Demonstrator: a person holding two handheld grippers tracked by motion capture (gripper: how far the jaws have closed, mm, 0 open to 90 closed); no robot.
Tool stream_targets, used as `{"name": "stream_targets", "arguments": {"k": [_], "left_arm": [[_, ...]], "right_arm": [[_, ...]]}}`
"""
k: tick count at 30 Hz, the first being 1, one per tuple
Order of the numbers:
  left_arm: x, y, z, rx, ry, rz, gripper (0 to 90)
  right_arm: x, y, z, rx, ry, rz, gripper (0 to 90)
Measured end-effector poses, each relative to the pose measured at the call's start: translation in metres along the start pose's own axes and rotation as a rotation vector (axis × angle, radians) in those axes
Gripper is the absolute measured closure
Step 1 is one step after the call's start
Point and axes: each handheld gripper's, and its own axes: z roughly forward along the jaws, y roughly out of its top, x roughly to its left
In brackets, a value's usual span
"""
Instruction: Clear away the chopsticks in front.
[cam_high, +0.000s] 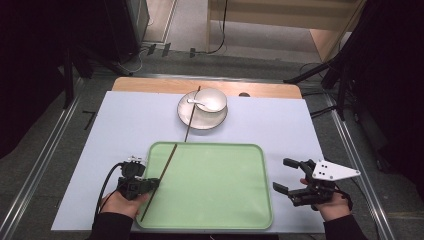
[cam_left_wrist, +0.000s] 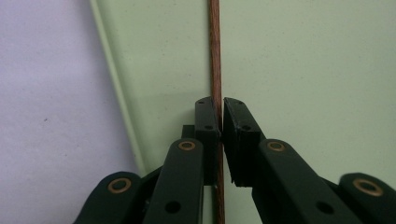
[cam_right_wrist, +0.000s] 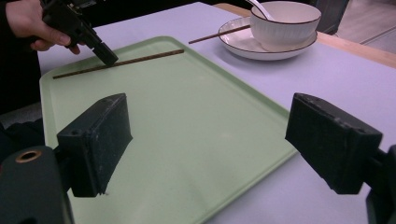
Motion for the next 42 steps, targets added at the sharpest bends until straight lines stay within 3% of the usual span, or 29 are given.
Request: {"name": "stream_targets", "arguments": {"k": [10, 16, 18, 20, 23, 28, 42], "left_arm": [[0.009, 0.011, -0.019, -0.117, -0.057, 0.06, 69.7], [0.014, 0.021, -0.022, -0.129, -0.105, 0.137, 50.2], [0.015, 0.024, -0.023, -0.145, -0.141, 0.182, 42.9], [0.017, 0.027, -0.021, -0.151, -0.154, 0.216, 38.6], [0.019, 0.035, -0.017, -0.151, -0.171, 0.233, 35.7], [0.022, 0.058, -0.012, -0.141, -0.149, 0.242, 33.6], [0.006, 0.133, -0.007, -0.166, -0.184, 0.318, 31.6]], "right_arm": [[0.001, -0.001, -0.002, -0.003, -0.004, 0.004, 14.8], [0.002, -0.002, -0.003, 0.001, -0.007, 0.01, 14.8], [0.002, -0.002, -0.004, 0.001, -0.008, 0.008, 14.8], [0.003, -0.002, -0.004, 0.001, -0.007, 0.007, 14.8], [0.003, -0.003, -0.005, 0.006, -0.006, 0.009, 14.8], [0.002, -0.004, -0.006, 0.006, -0.019, 0.013, 14.8], [0.001, -0.004, -0.004, 0.006, -0.012, 0.016, 14.8]]}}
